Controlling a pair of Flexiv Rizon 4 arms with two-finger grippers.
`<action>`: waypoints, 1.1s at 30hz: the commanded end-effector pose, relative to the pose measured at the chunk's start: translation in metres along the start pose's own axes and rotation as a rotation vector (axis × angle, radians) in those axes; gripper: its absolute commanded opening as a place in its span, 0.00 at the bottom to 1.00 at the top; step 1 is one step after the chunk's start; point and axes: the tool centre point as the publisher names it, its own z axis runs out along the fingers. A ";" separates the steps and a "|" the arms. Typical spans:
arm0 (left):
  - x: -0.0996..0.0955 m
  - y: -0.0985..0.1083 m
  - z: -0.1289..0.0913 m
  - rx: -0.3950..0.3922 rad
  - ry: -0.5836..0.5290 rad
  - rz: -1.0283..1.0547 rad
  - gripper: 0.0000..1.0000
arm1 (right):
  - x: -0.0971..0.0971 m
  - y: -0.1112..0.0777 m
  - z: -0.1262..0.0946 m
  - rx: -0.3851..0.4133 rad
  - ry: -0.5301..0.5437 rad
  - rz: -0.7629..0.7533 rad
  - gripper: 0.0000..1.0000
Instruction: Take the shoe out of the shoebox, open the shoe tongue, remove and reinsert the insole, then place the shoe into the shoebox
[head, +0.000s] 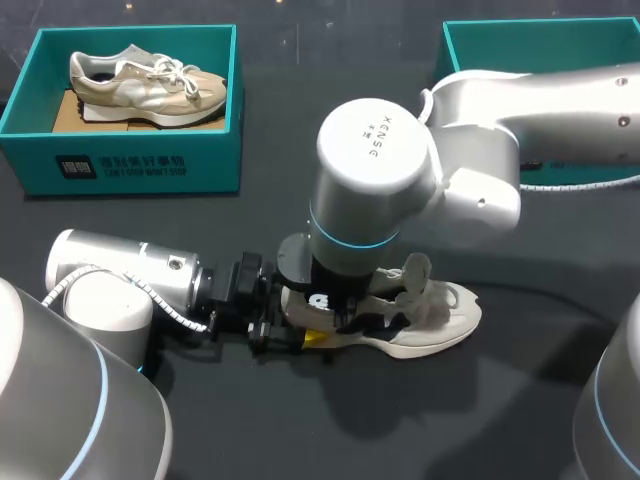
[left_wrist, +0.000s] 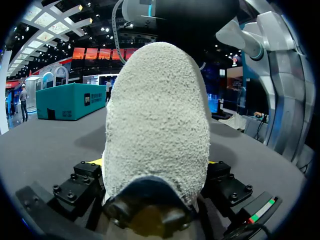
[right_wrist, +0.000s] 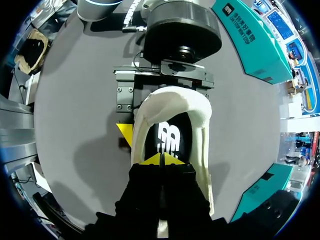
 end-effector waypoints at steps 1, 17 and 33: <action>-0.002 0.002 0.001 -0.001 -0.001 0.000 0.00 | -0.002 -0.007 0.006 0.004 0.003 0.005 0.00; -0.002 0.002 0.001 -0.001 -0.001 0.000 0.00 | -0.006 -0.038 0.002 0.064 -0.031 0.090 0.00; -0.002 0.002 0.001 -0.001 -0.001 0.000 0.00 | -0.022 -0.049 0.013 0.070 -0.017 0.100 0.38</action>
